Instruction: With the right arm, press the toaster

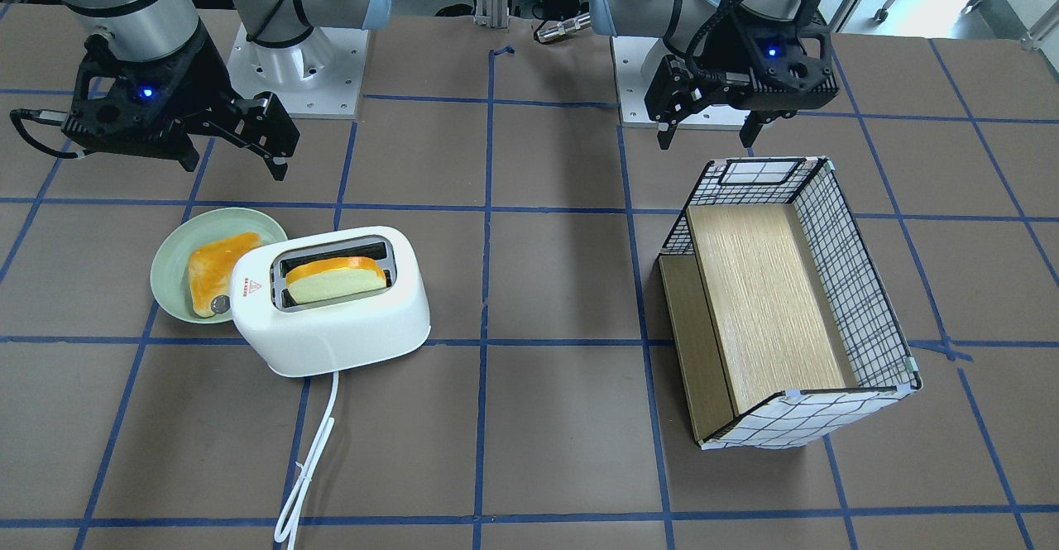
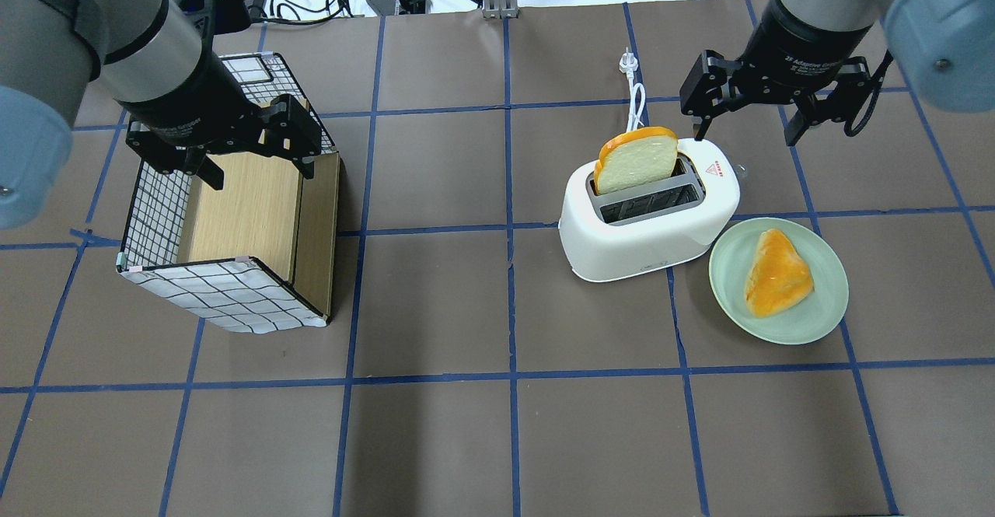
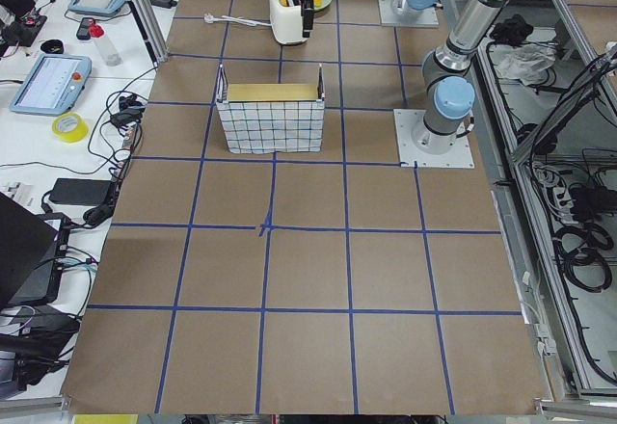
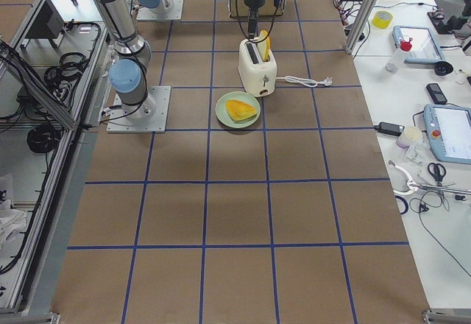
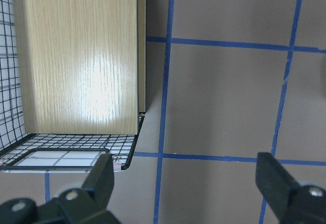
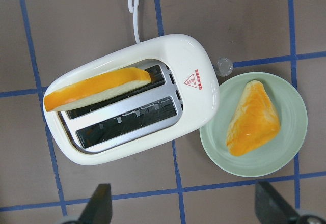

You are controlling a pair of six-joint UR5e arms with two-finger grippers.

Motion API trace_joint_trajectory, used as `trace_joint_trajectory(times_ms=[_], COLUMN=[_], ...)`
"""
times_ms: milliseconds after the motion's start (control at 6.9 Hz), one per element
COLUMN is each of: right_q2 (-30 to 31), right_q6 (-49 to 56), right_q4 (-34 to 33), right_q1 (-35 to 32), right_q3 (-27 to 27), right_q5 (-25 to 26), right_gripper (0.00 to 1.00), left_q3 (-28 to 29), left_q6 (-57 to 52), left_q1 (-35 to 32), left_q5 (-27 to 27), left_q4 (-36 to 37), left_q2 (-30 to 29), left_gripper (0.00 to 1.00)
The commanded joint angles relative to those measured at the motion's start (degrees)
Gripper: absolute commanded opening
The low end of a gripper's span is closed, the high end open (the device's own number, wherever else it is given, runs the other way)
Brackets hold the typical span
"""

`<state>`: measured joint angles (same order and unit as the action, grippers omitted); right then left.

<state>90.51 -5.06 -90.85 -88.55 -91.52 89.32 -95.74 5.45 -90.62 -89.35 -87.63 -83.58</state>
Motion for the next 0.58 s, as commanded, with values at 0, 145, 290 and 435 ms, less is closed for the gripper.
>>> trace_joint_trajectory(times_ms=[0,145,290,435], right_q2=[-0.1,-0.1,-0.1,-0.1], right_q6=[0.1,0.1,0.1,0.1], right_q4=[0.0,0.0,0.0,-0.3], right_q1=[-0.1,-0.1,0.0,0.2], right_q3=[-0.2,-0.2,-0.2,0.0], right_q5=[-0.2,0.0,0.0,-0.5], right_gripper=[1.00,1.00,1.00,1.00], left_q3=[0.0,-0.1,-0.1,0.0], left_q6=[0.0,0.0,0.0,0.0], left_q1=[0.0,0.0,0.0,0.0], left_q5=[0.0,0.0,0.0,0.0], left_q4=[0.0,0.0,0.0,0.0], left_q2=[0.0,0.0,0.0,0.0], left_gripper=[1.00,1.00,1.00,1.00])
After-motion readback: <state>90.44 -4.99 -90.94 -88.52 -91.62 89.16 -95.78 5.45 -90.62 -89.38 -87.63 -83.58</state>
